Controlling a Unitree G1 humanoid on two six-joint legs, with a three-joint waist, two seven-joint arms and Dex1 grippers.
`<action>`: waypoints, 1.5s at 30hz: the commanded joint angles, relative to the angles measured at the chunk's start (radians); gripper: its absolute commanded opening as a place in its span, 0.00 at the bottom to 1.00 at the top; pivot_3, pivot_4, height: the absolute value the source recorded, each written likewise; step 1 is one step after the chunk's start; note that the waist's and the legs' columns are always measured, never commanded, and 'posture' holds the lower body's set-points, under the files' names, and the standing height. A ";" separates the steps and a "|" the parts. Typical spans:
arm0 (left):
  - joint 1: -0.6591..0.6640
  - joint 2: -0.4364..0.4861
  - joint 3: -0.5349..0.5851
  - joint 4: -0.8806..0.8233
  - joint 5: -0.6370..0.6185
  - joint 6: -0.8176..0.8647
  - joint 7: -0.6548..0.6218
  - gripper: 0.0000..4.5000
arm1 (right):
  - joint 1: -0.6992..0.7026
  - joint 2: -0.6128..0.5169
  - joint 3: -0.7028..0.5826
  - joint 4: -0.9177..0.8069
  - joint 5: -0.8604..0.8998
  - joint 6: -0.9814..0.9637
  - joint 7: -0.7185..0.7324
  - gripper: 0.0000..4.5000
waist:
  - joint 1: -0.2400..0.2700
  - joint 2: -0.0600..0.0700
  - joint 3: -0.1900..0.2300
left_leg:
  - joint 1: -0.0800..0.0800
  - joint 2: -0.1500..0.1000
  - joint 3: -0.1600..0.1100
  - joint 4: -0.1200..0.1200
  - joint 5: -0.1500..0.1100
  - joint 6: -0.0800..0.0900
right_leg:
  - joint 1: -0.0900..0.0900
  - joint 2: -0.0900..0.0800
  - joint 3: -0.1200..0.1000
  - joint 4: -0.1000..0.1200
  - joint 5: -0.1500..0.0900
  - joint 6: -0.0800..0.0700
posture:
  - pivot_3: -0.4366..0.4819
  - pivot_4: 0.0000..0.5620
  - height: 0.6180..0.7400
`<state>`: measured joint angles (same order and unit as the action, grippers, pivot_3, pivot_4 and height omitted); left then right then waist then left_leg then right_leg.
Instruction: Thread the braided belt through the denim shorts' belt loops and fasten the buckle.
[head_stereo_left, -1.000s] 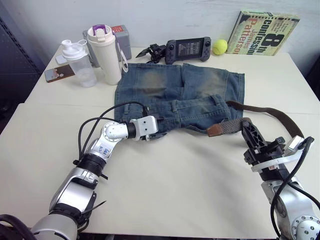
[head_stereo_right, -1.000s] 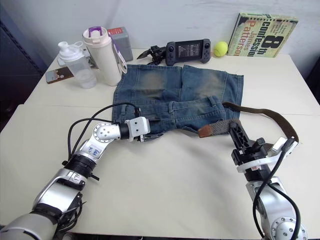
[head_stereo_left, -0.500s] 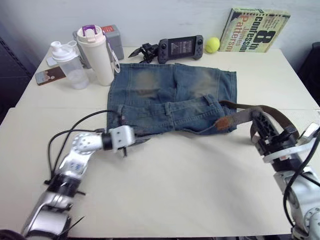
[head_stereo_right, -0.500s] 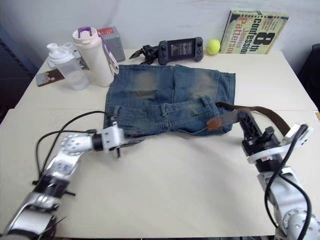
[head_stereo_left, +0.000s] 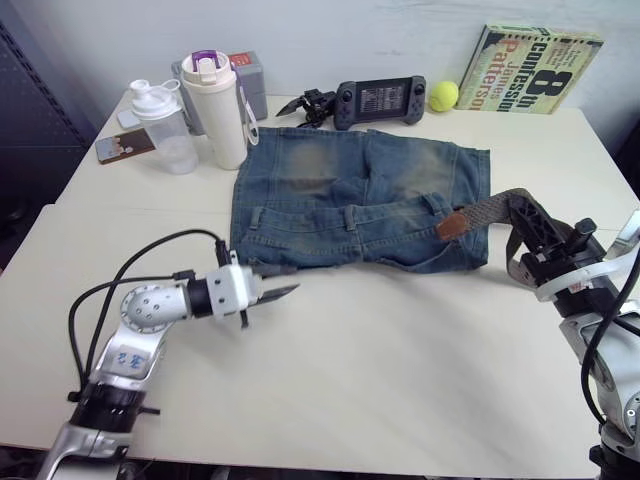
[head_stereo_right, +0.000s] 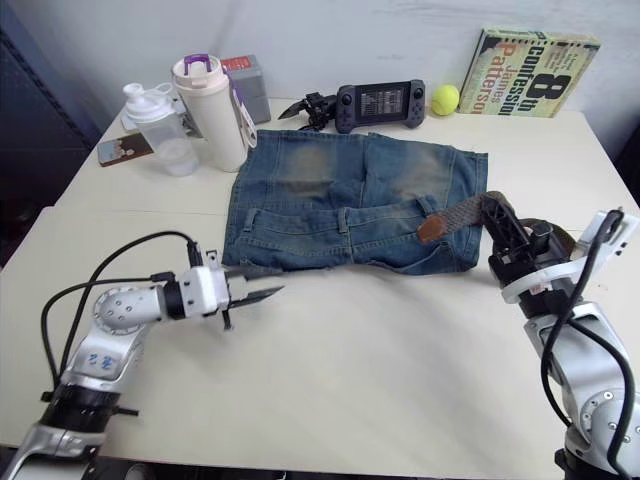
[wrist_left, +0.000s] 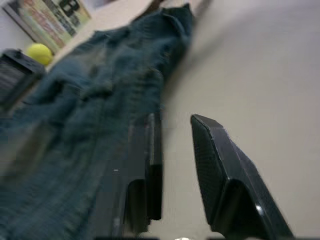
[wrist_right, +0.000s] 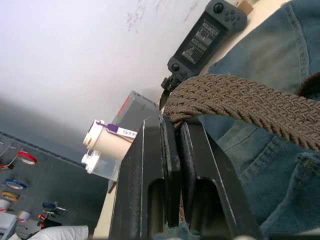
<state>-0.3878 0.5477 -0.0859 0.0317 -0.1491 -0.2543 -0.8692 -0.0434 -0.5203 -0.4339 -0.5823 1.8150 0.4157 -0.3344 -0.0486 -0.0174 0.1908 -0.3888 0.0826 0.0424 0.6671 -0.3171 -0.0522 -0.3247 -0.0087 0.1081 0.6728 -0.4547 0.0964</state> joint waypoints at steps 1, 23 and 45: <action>-0.089 -0.037 -0.018 0.085 0.017 -0.004 0.011 0.75 | 0.005 0.013 -0.004 -0.032 0.010 -0.011 0.002 0.00 | -0.004 0.000 0.000 | 0.000 0.000 0.000 0.000 0.000 0.000 | 0.000 0.001 0.000 0.000 0.000 0.000 | 0.48 0.27 0.99; -0.348 -0.100 -0.189 0.495 0.325 -0.222 0.114 0.23 | 0.011 0.056 0.006 -0.018 -0.015 -0.025 0.027 0.00 | -0.005 0.000 0.000 | -0.001 0.001 0.002 0.001 0.001 0.000 | -0.002 0.001 0.000 0.004 0.000 0.000 | 0.48 0.27 0.99; 0.247 0.244 0.076 -0.232 -0.126 0.005 -0.160 0.00 | 0.002 -0.018 -0.041 -0.010 -0.018 0.003 0.005 0.00 | -0.034 0.000 0.000 | -0.001 0.004 0.001 -0.001 0.001 0.000 | -0.003 0.000 -0.001 0.004 0.000 0.000 | 0.48 0.27 0.99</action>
<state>-0.2275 0.7445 -0.0578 -0.1137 -0.2414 -0.2296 -0.9935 -0.0267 -0.5057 -0.4752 -0.5803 1.7850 0.4044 -0.3213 -0.0827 -0.0169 0.1911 -0.3894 0.0857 0.0437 0.6662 -0.3161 -0.0528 -0.3275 -0.0088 0.1074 0.6766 -0.4548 0.0961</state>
